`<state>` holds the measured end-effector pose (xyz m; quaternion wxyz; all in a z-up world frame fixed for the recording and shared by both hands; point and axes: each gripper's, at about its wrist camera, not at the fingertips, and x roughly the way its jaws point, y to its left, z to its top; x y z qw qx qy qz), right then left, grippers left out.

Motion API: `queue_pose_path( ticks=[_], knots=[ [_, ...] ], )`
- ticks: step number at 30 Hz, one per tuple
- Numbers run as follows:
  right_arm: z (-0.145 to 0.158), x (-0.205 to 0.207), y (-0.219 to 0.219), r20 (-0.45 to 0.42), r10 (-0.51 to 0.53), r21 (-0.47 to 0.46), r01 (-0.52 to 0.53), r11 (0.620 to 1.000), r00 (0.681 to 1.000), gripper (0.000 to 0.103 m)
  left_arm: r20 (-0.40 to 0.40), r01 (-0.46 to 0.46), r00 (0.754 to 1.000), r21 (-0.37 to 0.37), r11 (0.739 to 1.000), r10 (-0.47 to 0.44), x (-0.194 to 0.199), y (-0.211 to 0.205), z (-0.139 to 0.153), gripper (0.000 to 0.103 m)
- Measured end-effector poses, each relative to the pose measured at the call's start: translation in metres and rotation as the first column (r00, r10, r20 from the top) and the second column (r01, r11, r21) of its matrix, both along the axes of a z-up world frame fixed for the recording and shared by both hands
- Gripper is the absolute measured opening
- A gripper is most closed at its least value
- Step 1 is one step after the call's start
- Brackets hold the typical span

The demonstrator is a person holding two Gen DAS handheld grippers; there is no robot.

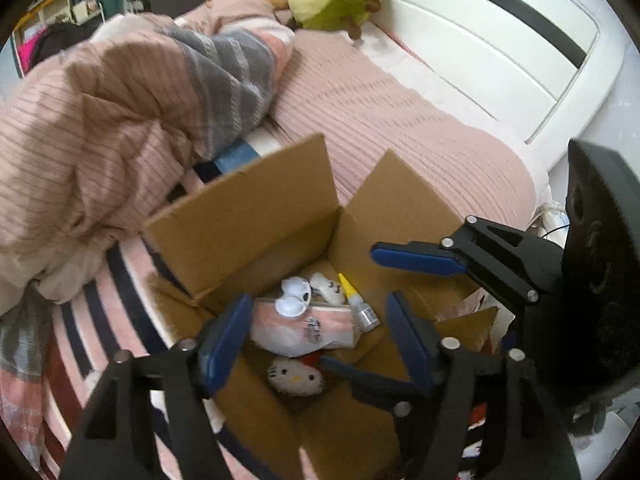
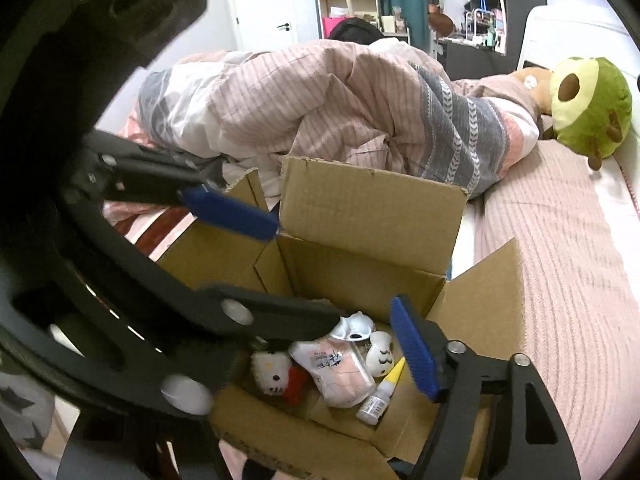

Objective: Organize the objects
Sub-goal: 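Carry the lens case into the cardboard box and open the right gripper, then move the right tool back and grasp the fluffy white plush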

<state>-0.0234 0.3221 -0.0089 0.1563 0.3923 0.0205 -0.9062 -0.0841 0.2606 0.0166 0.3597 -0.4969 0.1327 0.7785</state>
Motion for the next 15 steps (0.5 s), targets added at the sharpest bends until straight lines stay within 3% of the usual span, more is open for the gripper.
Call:
queue_pose_path(
  ticks=[4, 8, 15],
  knots=[
    [0.006, 0.008, -0.003, -0.023, -0.006, 0.025, 0.007, 1.000, 1.000, 0.079, -0.027, -0.017, 0.999, 0.021, 1.000, 0.017, 0.005, -0.019, 0.015, 0.068],
    [0.013, 0.015, -0.010, -0.028, -0.001, 0.042, 0.003, 0.999, 1.000, 0.079, -0.067, -0.038, 0.997, 0.045, 0.998, 0.041, 0.016, -0.044, 0.027, 0.078],
    [0.031, 0.027, -0.050, -0.066, 0.056, 0.047, -0.053, 0.997, 0.996, 0.079, -0.115, -0.100, 0.987, 0.112, 0.989, 0.113, 0.035, -0.112, 0.043, 0.080]
  ],
)
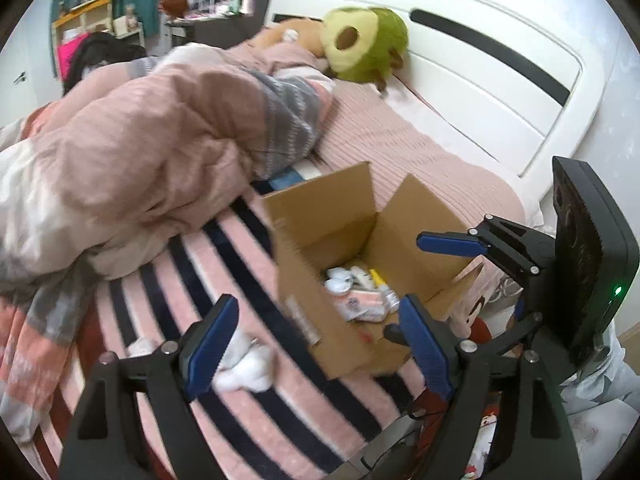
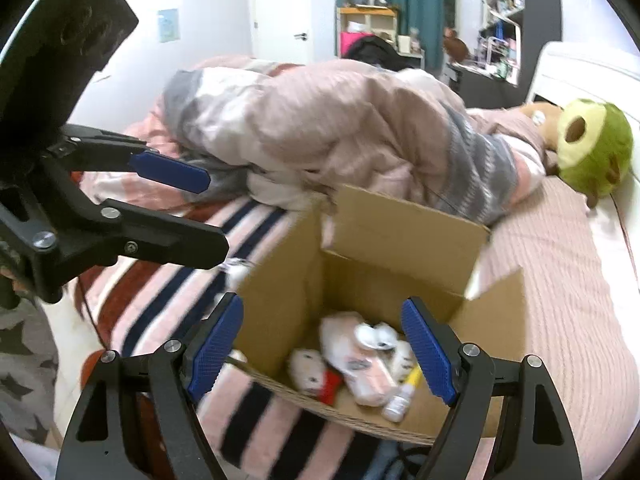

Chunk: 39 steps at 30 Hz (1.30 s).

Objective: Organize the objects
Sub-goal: 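Move the right tool back and grasp the fluffy white plush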

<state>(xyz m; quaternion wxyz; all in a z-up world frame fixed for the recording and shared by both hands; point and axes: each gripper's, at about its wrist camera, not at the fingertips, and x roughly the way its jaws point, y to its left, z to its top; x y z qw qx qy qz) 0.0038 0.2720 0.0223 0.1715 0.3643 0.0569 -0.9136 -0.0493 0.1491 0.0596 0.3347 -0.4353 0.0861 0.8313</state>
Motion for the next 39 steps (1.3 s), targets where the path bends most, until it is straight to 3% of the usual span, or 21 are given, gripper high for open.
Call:
queue_pose_path(
  ticks=[7, 13, 20, 23, 27, 30, 39],
  knots=[
    [0.003, 0.000, -0.065, -0.006, 0.145, -0.068, -0.145, 0.987, 0.989, 0.079, -0.018, -0.121, 0.992, 0.028, 0.992, 0.121, 0.014, -0.082, -0.006, 0.082],
    [-0.024, -0.004, -0.122, 0.040, 0.264, -0.144, -0.256, 0.956, 0.964, 0.080, -0.008, -0.249, 0.968, 0.048, 0.967, 0.250, 0.029, -0.145, -0.030, 0.087],
    [-0.064, -0.005, -0.167, 0.046, 0.275, -0.063, -0.272, 0.960, 0.960, 0.080, 0.027, -0.393, 0.919, 0.033, 0.919, 0.392, 0.044, -0.191, -0.077, 0.089],
    [-0.087, -0.016, -0.172, 0.071, 0.222, -0.018, -0.221, 0.975, 0.972, 0.080, 0.043, -0.418, 0.908, 0.042, 0.907, 0.417, 0.048, -0.202, -0.091, 0.089],
    [-0.115, -0.034, -0.165, 0.061, 0.058, 0.128, -0.065, 0.990, 0.996, 0.080, 0.063, -0.427, 0.903, 0.043, 0.903, 0.425, 0.049, -0.211, -0.108, 0.089],
    [-0.128, -0.046, -0.149, 0.084, -0.013, 0.156, -0.001, 0.988, 0.996, 0.080, 0.102, -0.434, 0.898, 0.048, 0.899, 0.428, 0.047, -0.221, -0.125, 0.089],
    [-0.166, -0.072, -0.148, 0.177, -0.042, 0.256, -0.005, 0.967, 0.983, 0.080, 0.164, -0.449, 0.884, 0.048, 0.892, 0.437, 0.039, -0.227, -0.150, 0.089]
  ],
)
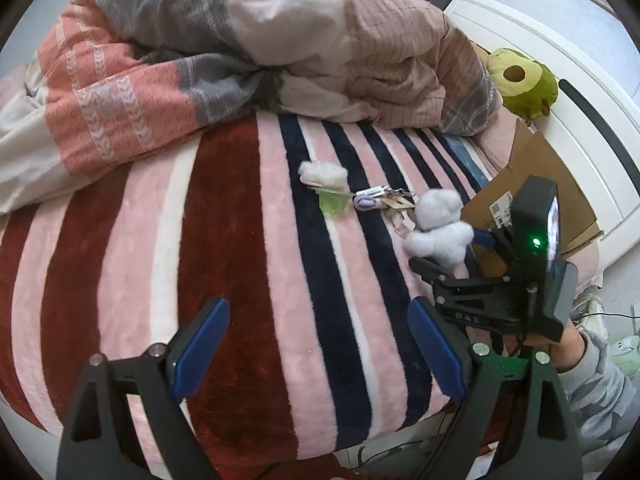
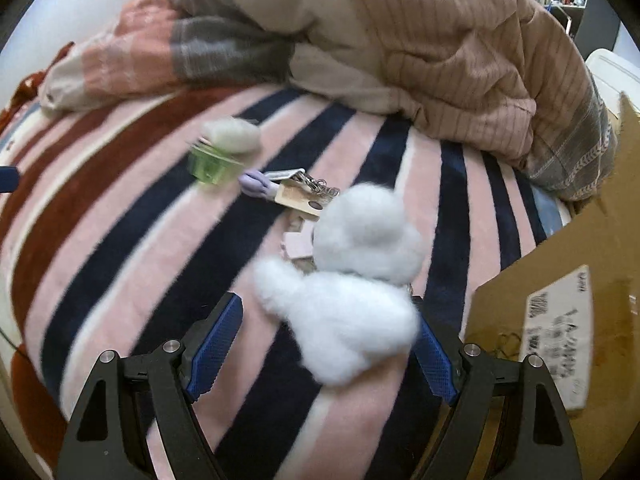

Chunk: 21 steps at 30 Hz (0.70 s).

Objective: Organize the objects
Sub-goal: 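Move the right tool back and grasp the fluffy white plush, then carry the fluffy white plush into the box and release it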

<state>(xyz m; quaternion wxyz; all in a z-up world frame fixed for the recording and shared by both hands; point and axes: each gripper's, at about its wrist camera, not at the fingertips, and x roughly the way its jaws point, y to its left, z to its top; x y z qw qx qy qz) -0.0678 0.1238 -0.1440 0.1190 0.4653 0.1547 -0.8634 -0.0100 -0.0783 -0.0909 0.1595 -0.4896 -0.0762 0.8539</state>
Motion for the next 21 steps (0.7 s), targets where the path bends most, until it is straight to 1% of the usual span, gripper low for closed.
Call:
queue_pose_path(
  ticks=[3, 6, 8, 9, 10, 13, 16, 19, 21],
  knots=[
    [-0.006, -0.005, 0.000, 0.002, -0.008, 0.024, 0.008, 1.000, 1.000, 0.080, 0.005, 0.006, 1.000, -0.001, 1.000, -0.006, -0.002, 0.001, -0.002, 0.089],
    [-0.008, -0.005, 0.003, -0.008, -0.014, 0.036, 0.015, 0.999, 1.000, 0.077, 0.007, 0.014, 1.000, 0.005, 1.000, -0.014, -0.003, 0.004, -0.003, 0.089],
    [-0.007, -0.007, 0.006, -0.018, -0.048, 0.041, 0.049, 0.998, 0.999, 0.057, 0.007, 0.018, 1.000, 0.005, 1.000, -0.018, -0.003, 0.006, -0.002, 0.089],
    [-0.006, -0.007, 0.008, -0.020, -0.054, 0.044, 0.055, 0.997, 0.998, 0.053, 0.007, 0.020, 1.000, 0.006, 1.000, -0.020, -0.003, 0.006, -0.001, 0.089],
    [-0.006, -0.006, 0.010, -0.021, -0.056, 0.050, 0.057, 0.997, 0.998, 0.044, 0.005, 0.022, 1.000, 0.010, 1.000, -0.022, -0.003, 0.007, 0.000, 0.089],
    [0.000, 0.003, 0.014, -0.027, -0.047, 0.025, 0.048, 0.999, 0.999, 0.043, -0.003, 0.030, 1.000, 0.013, 0.999, -0.030, -0.002, 0.010, 0.004, 0.089],
    [0.010, 0.017, 0.011, -0.055, -0.018, -0.007, 0.017, 1.000, 0.998, 0.042, -0.016, 0.039, 0.999, 0.017, 0.999, -0.038, 0.001, 0.013, 0.010, 0.089],
    [0.026, 0.037, 0.007, -0.088, 0.029, -0.068, -0.035, 0.997, 0.996, 0.041, -0.028, 0.041, 0.999, 0.019, 0.999, -0.040, 0.003, 0.015, 0.018, 0.089],
    [0.033, 0.044, 0.001, -0.101, 0.065, -0.091, -0.074, 0.993, 0.993, 0.041, -0.036, 0.049, 0.998, 0.031, 0.998, -0.048, 0.004, 0.017, 0.023, 0.089]
  ],
)
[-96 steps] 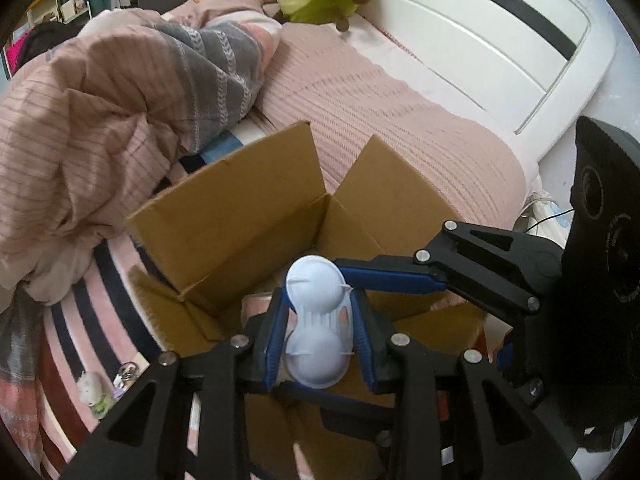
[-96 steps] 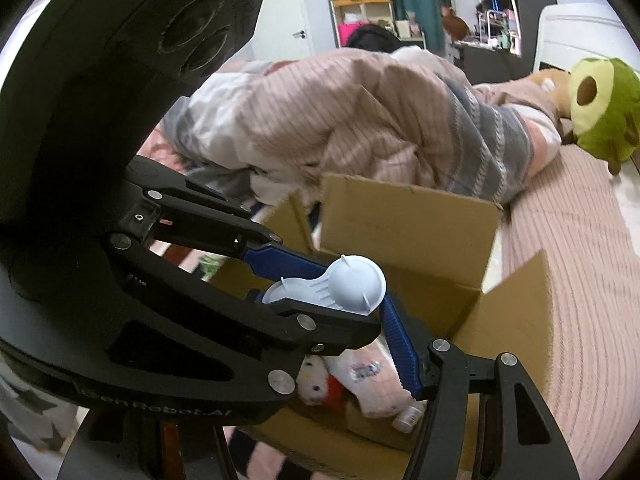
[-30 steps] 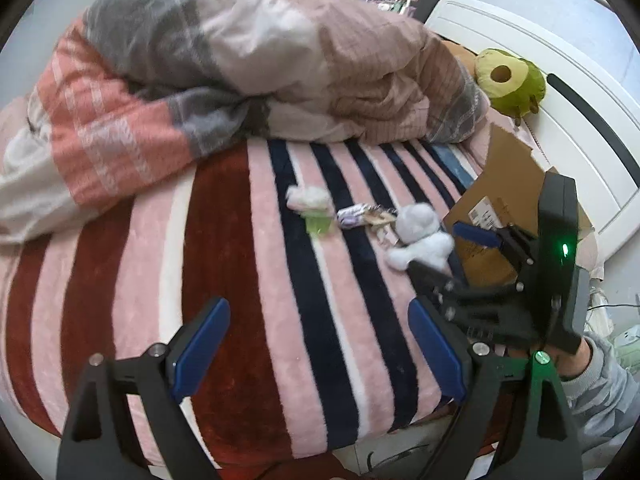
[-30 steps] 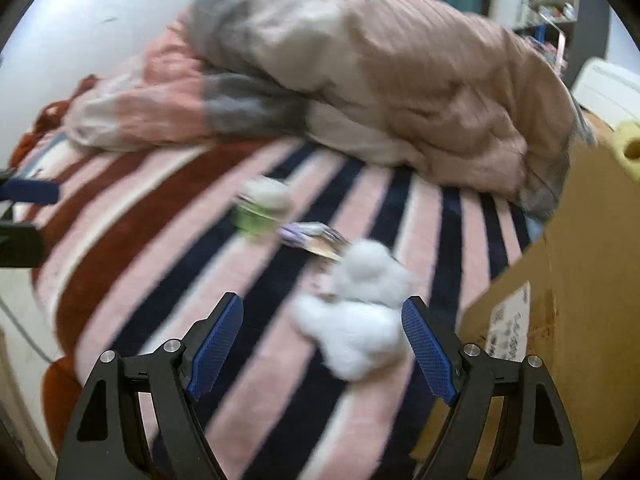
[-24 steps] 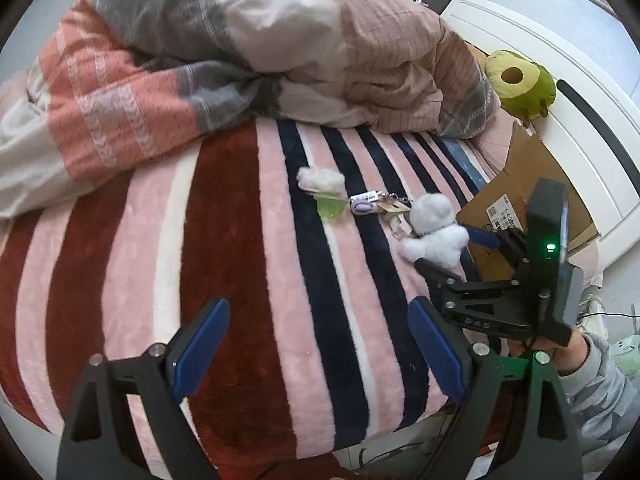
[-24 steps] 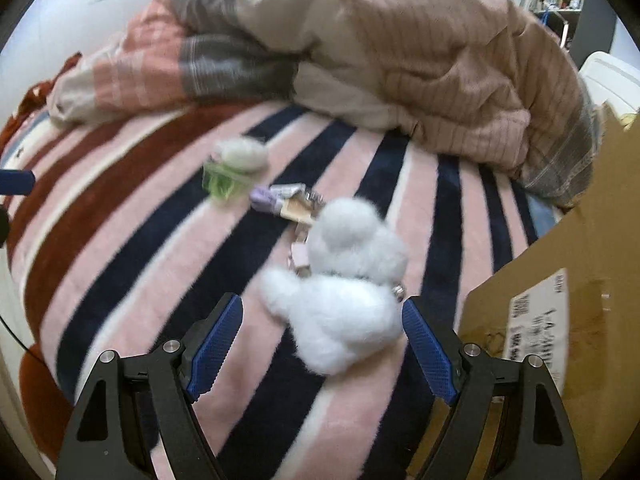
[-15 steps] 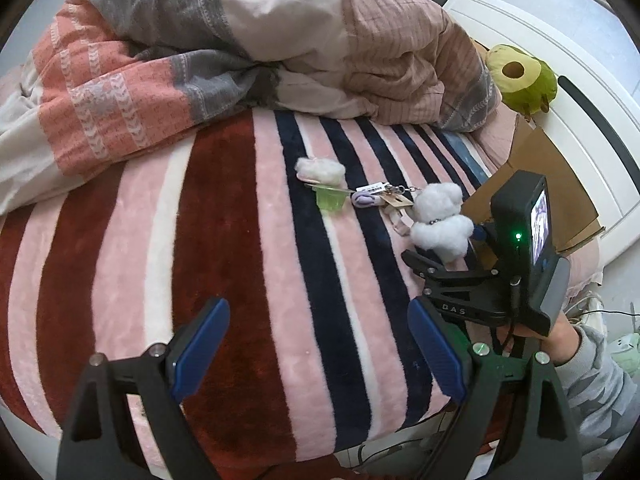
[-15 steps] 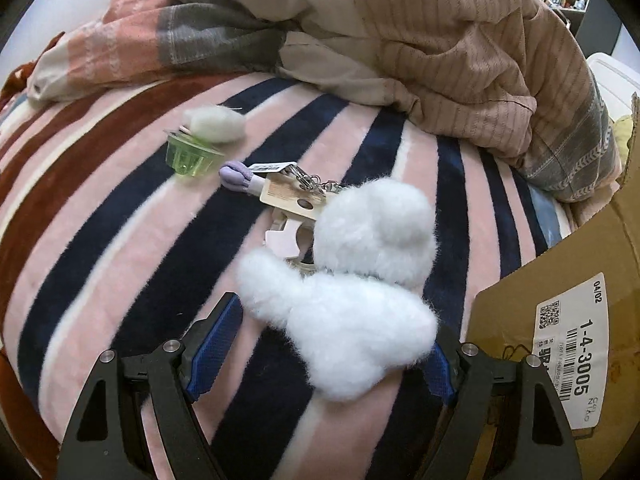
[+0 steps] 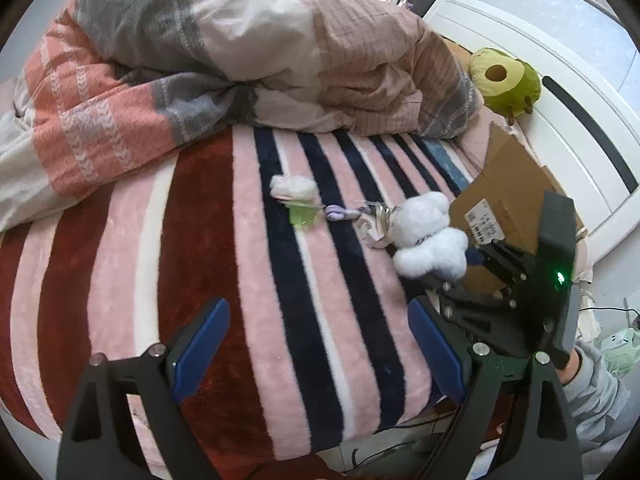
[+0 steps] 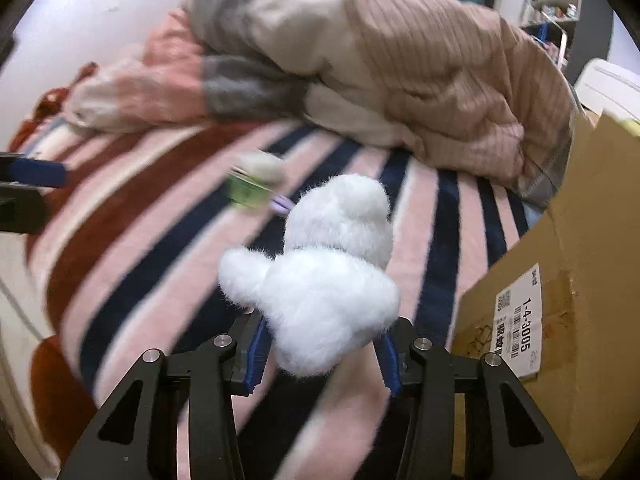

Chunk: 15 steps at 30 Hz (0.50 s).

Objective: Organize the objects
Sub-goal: 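Carry the fluffy white plush into the box and release it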

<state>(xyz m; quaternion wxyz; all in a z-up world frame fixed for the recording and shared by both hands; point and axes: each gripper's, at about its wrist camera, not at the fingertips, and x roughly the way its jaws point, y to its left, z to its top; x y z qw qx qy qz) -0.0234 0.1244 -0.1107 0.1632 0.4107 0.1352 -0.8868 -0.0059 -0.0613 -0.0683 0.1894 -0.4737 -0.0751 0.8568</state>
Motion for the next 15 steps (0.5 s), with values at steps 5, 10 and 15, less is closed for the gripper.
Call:
queue_pose_path(
  ticks=[5, 10, 15],
  knots=[
    [0.025, 0.016, -0.021, -0.026, 0.117, -0.066, -0.119, 0.991, 0.993, 0.040, -0.020, 0.062, 0.998, 0.066, 0.996, -0.060, 0.004, 0.014, 0.015, 0.089],
    [0.041, 0.023, -0.038, -0.031, 0.210, -0.114, -0.213, 0.970, 0.977, 0.040, -0.019, 0.095, 0.995, 0.096, 0.991, -0.094, 0.000, 0.027, 0.021, 0.089],
    [0.042, 0.031, -0.045, -0.036, 0.266, -0.145, -0.268, 0.952, 0.963, 0.040, 0.025, 0.064, 0.997, 0.116, 0.991, -0.067, -0.005, 0.027, 0.009, 0.089]
  ],
)
